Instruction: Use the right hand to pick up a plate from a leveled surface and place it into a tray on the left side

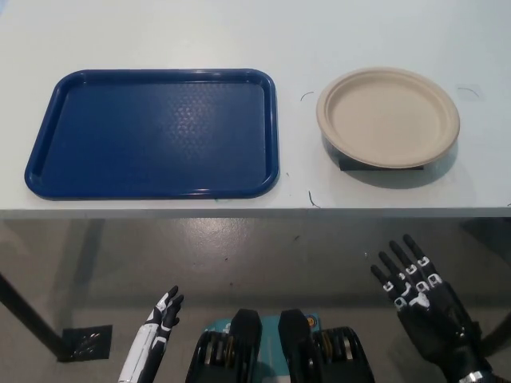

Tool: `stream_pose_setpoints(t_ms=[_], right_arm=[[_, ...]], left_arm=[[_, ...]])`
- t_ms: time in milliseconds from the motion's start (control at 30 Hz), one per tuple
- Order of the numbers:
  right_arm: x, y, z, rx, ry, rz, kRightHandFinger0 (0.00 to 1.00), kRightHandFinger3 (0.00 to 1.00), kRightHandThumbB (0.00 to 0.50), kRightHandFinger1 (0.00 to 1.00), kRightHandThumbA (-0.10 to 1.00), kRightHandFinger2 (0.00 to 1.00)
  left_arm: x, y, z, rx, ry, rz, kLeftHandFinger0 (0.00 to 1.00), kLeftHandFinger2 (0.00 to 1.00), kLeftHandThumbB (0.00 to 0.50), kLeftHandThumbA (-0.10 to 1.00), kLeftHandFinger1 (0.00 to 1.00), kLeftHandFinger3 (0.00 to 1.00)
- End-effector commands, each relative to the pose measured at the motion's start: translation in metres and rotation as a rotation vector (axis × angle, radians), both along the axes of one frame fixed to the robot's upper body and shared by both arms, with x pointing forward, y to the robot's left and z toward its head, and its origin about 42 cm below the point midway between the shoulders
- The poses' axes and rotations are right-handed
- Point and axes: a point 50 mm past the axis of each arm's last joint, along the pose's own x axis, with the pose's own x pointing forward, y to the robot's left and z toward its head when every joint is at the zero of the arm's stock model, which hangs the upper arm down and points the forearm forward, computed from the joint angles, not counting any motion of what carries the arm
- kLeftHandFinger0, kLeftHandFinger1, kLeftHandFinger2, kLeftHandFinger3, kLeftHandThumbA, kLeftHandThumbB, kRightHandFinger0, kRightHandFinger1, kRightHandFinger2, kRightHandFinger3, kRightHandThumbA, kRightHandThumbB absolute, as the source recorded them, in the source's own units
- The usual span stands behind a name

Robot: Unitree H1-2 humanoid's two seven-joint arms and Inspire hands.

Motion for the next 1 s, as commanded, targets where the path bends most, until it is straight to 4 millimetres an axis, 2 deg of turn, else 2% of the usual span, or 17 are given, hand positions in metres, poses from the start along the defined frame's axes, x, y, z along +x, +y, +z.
stream_pose_setpoints(t_ms=[0,200,467,967], right_arm=[[0.023,0.008,0.076,0.489,-0.157,0.138,1.0,1.0,0.353,1.0,1.0,1.0],[0.032,0.005,0.078,0.497,-0.158,0.127,1.0,1.0,0.352,1.0,1.0,1.0],[0.047,0.003,0.078,0.522,-0.141,0.113,1.0,1.0,0.347,1.0,1.0,1.0],[0.057,0.007,0.073,0.539,-0.1,0.114,1.0,1.0,0.346,1.0,1.0,1.0]], left_arm=[[0.012,0.0,0.022,0.035,-0.098,-0.019,1.0,1.0,0.024,1.0,1.0,1.0],[0.012,0.0,0.022,0.036,-0.1,-0.019,1.0,1.0,0.012,1.0,1.0,1.0],[0.011,0.001,0.022,0.046,-0.094,-0.018,1.0,1.0,0.022,1.0,1.0,1.0],[0.013,0.001,0.023,0.052,-0.1,-0.021,1.0,1.0,0.03,1.0,1.0,1.0]])
